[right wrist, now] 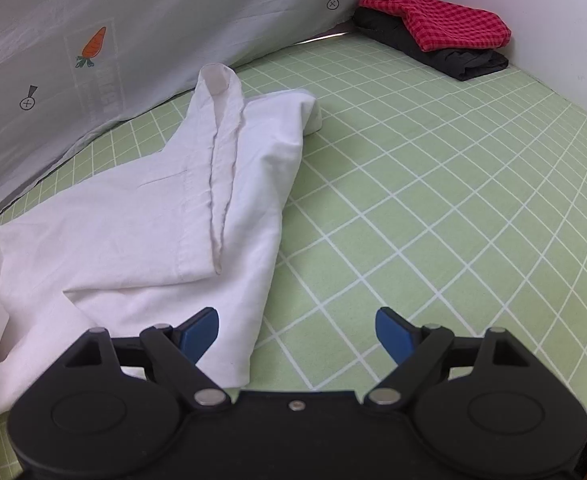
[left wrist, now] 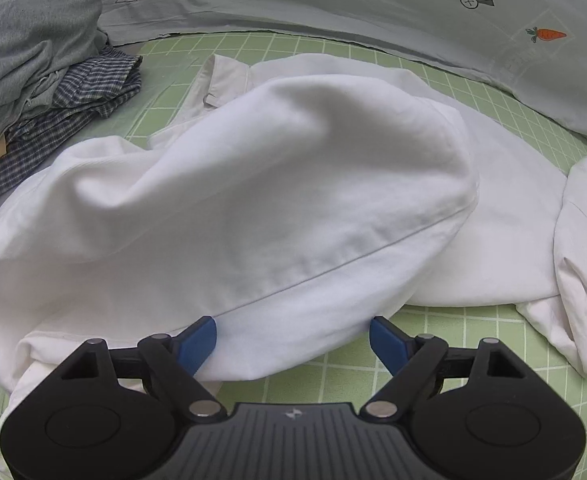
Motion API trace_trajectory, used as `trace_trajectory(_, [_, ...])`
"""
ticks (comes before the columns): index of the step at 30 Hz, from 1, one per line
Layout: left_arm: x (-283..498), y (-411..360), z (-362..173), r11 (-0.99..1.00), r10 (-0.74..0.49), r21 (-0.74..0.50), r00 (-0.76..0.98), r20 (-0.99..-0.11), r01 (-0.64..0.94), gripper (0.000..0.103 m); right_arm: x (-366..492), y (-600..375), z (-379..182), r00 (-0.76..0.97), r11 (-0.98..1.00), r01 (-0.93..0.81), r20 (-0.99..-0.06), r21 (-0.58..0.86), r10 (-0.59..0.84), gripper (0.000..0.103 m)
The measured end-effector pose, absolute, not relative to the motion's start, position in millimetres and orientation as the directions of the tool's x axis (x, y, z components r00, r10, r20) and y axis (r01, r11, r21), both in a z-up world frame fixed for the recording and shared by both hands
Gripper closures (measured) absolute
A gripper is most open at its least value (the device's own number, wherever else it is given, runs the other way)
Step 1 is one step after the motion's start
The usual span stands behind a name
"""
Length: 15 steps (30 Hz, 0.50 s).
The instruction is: Fold clothes
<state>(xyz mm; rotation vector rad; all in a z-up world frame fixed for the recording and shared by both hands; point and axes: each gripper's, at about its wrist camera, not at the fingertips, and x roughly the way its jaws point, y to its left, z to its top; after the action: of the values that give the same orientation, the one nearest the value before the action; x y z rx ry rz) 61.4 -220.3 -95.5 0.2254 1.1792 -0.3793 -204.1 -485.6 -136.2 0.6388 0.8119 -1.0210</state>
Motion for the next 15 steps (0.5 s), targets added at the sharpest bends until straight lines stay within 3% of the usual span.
trace_trajectory(8, [74.2, -237.8, -112.8, 0.921, -0.158, -0.032, 0.297, -0.942, 0.388, 0.022, -186.0, -513.7, -143.8, 0.248, 0.380, 0.923, -0.846, 0.058, -0.472, 0.017])
trace_trajectory(10, [76.1, -237.9, -114.7, 0.924, -0.179, -0.061, 0.285, -0.942, 0.378, 0.037, -182.6, -517.0, -147.4, 0.243, 0.383, 0.922, -0.852, 0.054, -0.464, 0.017])
trace_trajectory(12, [78.1, -238.0, -116.7, 0.926, -0.199, -0.089, 0.274, -0.941, 0.367, 0.066, -181.4, -518.9, -150.3, 0.236, 0.380, 0.923, -0.857, 0.052, -0.458, 0.017])
trace_trajectory(14, [80.0, -238.2, -118.7, 0.927, -0.220, -0.117, 0.263, -0.939, 0.357, 0.082, -182.6, -519.6, -151.7, 0.238, 0.372, 0.926, -0.856, 0.058, -0.458, 0.017])
trace_trajectory(15, [79.9, -238.0, -118.6, 0.928, -0.225, -0.125, 0.262, -0.938, 0.351, 0.085, -183.6, -520.0, -152.3, 0.238, 0.368, 0.928, -0.856, 0.061, -0.458, 0.017])
